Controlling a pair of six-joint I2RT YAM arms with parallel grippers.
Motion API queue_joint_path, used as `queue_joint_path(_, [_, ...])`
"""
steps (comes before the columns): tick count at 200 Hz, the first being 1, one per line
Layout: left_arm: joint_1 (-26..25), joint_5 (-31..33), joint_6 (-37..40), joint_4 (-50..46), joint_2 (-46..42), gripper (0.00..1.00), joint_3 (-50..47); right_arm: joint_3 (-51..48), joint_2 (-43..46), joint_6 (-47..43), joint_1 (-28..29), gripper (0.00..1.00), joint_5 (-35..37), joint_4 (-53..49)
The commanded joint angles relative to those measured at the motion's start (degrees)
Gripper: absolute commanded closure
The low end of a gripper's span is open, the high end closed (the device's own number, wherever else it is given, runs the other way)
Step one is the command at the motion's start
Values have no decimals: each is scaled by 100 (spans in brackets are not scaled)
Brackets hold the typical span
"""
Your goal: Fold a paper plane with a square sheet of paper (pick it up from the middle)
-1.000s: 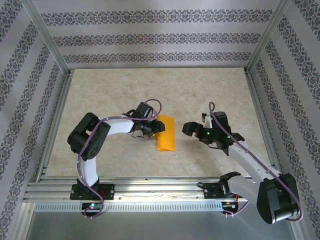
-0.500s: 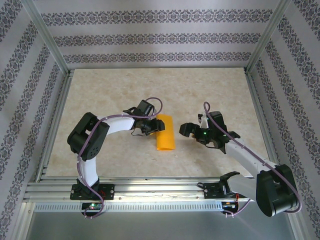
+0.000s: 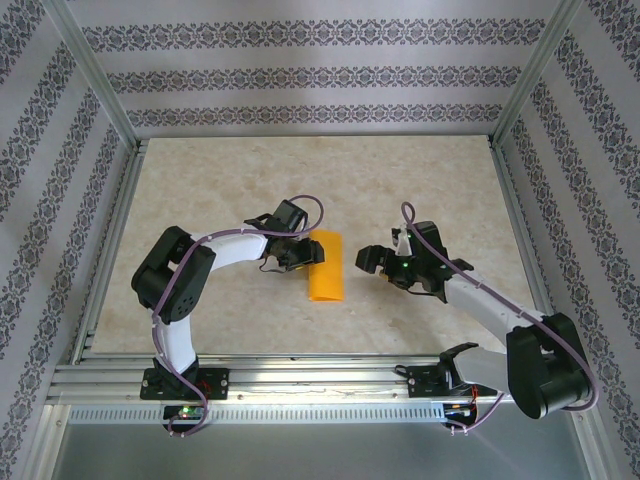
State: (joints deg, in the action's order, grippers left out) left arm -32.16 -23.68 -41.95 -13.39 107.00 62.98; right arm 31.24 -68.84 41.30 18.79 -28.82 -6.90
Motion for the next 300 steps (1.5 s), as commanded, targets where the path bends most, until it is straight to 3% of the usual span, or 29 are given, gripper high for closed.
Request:
queue_joint_path(1, [40, 188, 189, -462, -137, 51, 107, 171, -84, 80, 55, 10, -35, 162])
queue_joint_path(30, [43, 167, 250, -577, -1, 52, 225, 188, -185, 122, 65, 16, -52, 176])
queue_joint_path(79, [43, 250, 539, -1056, 230, 53, 566, -82, 361, 484, 32, 22, 640, 307])
queue_joint_path(216, [43, -57, 1082, -1311, 514, 51, 807, -31, 121, 476, -99, 20, 314, 267])
queue_joint_path(300, [45, 93, 1239, -1554, 700, 50, 935, -15, 42, 455, -99, 20, 230, 268])
